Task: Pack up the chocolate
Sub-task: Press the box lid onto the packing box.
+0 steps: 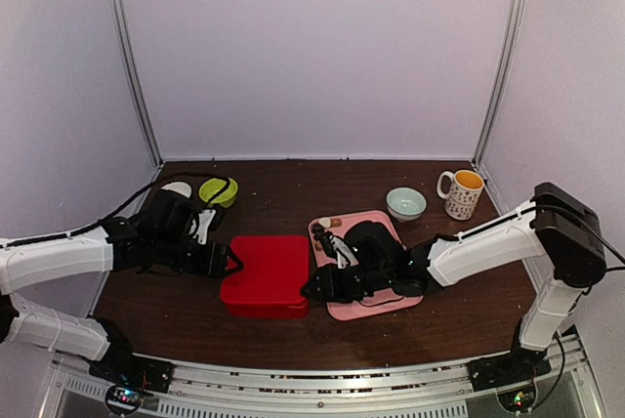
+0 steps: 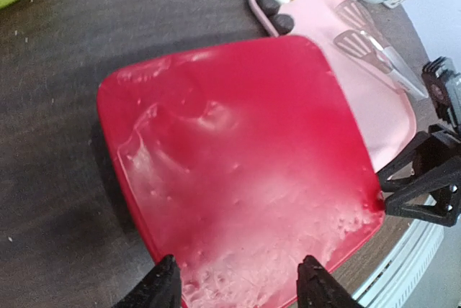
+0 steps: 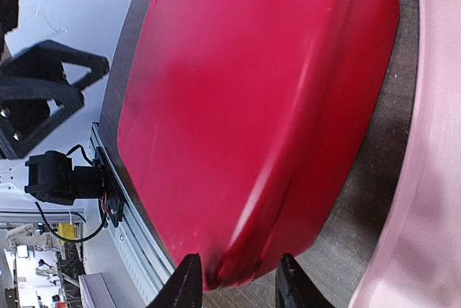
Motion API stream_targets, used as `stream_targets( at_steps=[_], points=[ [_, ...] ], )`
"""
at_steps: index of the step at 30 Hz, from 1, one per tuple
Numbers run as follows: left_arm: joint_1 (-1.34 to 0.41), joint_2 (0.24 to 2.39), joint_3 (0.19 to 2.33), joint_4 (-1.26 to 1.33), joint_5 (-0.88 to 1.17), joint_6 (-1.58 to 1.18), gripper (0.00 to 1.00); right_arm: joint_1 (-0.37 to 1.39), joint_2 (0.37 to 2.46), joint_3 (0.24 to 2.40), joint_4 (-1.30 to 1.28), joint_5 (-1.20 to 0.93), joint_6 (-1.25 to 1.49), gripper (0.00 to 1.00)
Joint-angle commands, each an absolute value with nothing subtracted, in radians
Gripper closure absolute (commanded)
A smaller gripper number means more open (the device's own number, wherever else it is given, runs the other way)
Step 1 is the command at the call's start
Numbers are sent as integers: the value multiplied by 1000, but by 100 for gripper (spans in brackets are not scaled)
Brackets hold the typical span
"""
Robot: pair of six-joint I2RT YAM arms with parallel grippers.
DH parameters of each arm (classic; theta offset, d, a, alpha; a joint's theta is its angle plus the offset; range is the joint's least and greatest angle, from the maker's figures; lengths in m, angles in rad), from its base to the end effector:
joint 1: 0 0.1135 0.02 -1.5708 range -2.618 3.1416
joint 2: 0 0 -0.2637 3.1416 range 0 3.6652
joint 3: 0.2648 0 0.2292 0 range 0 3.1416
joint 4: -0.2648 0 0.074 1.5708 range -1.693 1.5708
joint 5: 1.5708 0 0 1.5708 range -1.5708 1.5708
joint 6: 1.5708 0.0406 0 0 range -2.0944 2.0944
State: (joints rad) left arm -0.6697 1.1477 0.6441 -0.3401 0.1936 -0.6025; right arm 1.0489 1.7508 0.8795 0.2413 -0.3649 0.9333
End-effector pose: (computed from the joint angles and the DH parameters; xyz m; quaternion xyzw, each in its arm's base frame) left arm 0.1599 -0.1365 0.2147 0.0656 0.9286 -0.2829 0.2310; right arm 0.1599 0.3071 0.1764 -0.1327 0.8704 0.4615 0.1088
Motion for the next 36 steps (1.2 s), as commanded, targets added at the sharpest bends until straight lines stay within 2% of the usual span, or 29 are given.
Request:
stream_targets(
  at_steps=[1,9,15,19,22,25,29,36],
  points=[
    [-676,1130,709,-395,188,-481,44,1062,1664,861,171,-310,818,64],
    [-676,1164,696,-346,230,-477,46,1077,1622,825,124,-271,702,60],
    [-693,1183,733,-288,414,-346,55,1133,1612,848,36,-163,546,61],
    [-781,1262,796,-287,392,-312,63,1146,1631,790,150,-155,552,63],
    [-799,1301,806,-297,279,-345,64,1153,1643,729,284,-155,573,63],
    [-786,1269,805,-302,159,-370,59,1184,1642,704,339,-119,552,62],
    [-694,1230,826,-345,103,-381,52,1238,1641,708,338,-42,496,59],
    [-521,1259,867,-370,142,-365,42,1294,1633,703,340,38,455,54]
  ],
)
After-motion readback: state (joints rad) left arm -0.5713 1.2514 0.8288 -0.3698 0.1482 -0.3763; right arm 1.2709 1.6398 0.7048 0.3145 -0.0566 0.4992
